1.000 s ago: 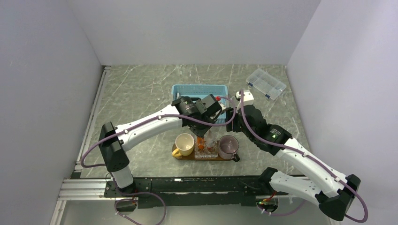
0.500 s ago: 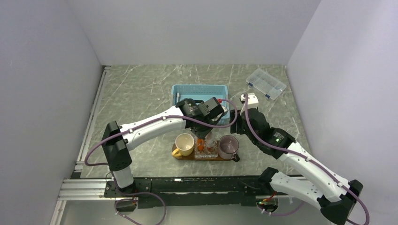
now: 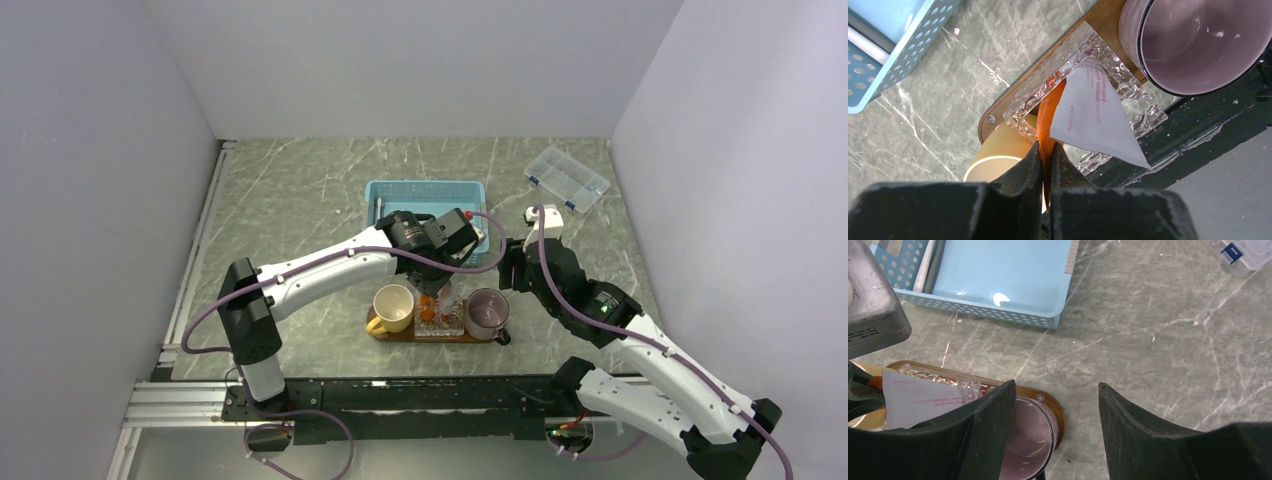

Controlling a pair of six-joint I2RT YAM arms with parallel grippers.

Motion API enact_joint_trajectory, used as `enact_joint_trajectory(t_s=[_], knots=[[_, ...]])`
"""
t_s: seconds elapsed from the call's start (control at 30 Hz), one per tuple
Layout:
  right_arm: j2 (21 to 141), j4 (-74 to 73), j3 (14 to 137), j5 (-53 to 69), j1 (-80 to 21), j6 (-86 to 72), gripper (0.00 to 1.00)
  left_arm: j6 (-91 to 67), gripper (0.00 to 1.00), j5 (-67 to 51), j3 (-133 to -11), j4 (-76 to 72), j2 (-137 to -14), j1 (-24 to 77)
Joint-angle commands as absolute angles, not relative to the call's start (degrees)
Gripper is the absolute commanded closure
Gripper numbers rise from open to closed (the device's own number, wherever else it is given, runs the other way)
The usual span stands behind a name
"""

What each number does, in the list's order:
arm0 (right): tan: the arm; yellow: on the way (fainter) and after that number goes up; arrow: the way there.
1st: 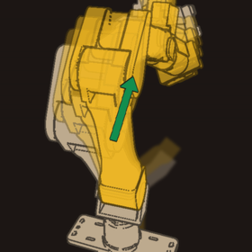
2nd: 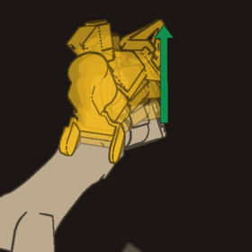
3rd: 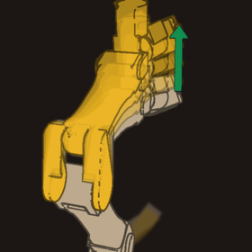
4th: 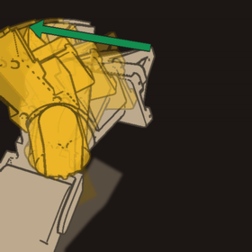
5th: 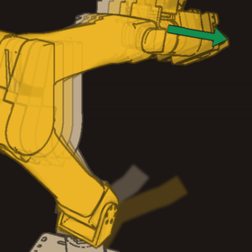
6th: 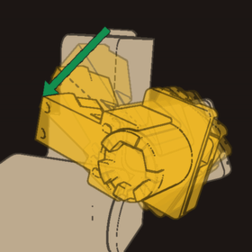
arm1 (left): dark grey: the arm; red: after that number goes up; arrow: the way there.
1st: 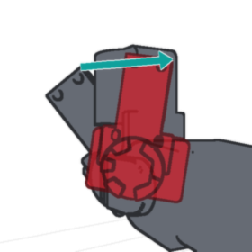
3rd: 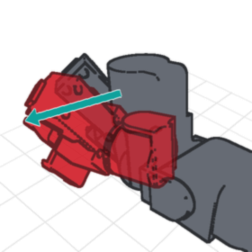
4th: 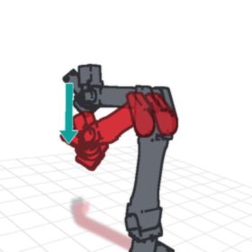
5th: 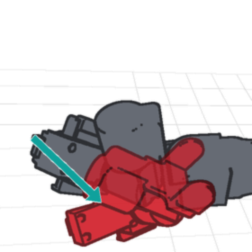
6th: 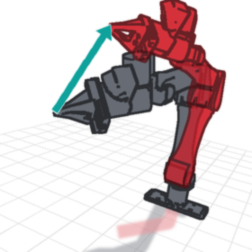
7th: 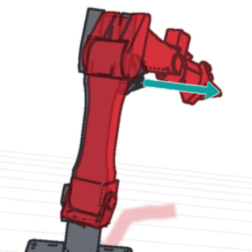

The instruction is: Prepare toiletry sets of a toothbrush and toothpaste on the tray

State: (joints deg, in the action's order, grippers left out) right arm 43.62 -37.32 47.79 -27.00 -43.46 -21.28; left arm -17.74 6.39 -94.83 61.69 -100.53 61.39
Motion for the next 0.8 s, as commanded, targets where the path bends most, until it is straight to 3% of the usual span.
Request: enact_joint_trajectory(t_s=[0.0, 0.77], knots=[[43.1, -37.62, 48.51, -27.73, -43.32, -22.41, 0.36, -18.64, 0.87, 7.38, -95.67, 60.56, -99.99, 62.01], [43.55, -38.23, 51.43, -25.95, -43.34, -22.4, 0.36, -18.82, 0.56, 8.52, -97.57, 58.56, -92.9, 62.58]])
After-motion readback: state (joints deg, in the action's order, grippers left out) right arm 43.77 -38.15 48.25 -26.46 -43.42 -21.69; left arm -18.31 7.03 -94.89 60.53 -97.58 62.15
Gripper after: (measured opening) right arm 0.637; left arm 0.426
